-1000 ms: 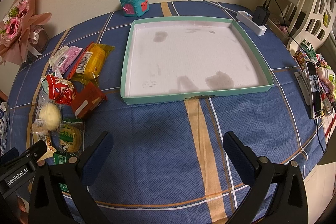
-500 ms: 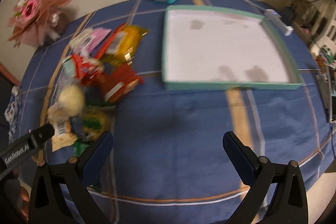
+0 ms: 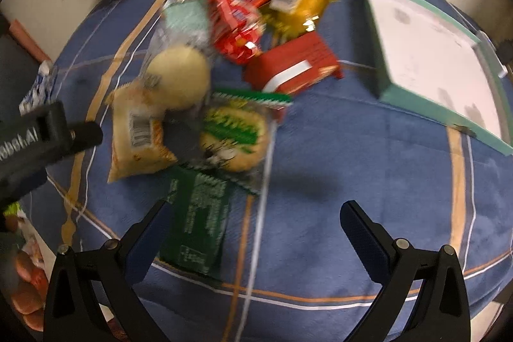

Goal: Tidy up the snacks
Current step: 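Grasp the green biscuit pack with the right tool while the left tool grasps the cream bread bag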

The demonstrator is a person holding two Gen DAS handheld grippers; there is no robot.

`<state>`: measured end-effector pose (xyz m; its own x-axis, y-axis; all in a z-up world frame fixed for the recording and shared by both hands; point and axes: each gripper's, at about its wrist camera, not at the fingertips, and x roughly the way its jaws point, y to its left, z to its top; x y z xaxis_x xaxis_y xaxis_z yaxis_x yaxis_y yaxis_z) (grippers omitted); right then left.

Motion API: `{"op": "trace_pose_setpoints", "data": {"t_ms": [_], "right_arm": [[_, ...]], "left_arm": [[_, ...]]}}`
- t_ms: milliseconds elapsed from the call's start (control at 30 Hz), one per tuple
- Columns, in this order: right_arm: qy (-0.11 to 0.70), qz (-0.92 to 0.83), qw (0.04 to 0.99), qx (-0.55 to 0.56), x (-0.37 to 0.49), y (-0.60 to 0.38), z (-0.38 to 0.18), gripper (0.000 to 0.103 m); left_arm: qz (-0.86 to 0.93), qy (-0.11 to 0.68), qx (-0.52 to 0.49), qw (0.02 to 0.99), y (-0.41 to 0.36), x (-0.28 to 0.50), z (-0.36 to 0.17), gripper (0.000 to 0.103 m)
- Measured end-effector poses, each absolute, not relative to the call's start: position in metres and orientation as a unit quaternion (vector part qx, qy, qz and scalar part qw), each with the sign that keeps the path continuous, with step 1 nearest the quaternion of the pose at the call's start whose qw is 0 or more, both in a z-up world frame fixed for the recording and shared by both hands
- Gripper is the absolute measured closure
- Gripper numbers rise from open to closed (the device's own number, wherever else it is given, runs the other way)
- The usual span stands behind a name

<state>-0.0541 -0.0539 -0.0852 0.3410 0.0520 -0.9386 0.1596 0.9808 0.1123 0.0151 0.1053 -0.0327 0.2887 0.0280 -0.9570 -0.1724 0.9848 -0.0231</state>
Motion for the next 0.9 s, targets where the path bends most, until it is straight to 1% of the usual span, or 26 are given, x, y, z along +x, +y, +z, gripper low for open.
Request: {"op": "trace_pose_setpoints", "data": {"t_ms": [467,767,867,900], "right_arm": [[0.585,-0.010,0.809,0.064,-0.045,-0.016,-0.106,0.000],[0.592,-0.055,0.802,0.066,-0.045,-0.019,-0.114,0.001],[0.591,-0.065,0.801,0.071,-0.043,-0.024,-0.114,0.006],[0.590,-0.066,0.801,0.077,-0.041,-0.030,-0.114,0.011]], "left_arm": [[0.035,0.594,-0.066,0.801,0.095,0.018,-0.036,0.000],[0.007,0.594,-0.078,0.800,0.090,0.020,-0.037,0.000],[-0.005,0.594,-0.080,0.801,0.084,0.022,-0.038,0.000],[-0.008,0.594,-0.081,0.800,0.083,0.023,-0.039,0.000]]}}
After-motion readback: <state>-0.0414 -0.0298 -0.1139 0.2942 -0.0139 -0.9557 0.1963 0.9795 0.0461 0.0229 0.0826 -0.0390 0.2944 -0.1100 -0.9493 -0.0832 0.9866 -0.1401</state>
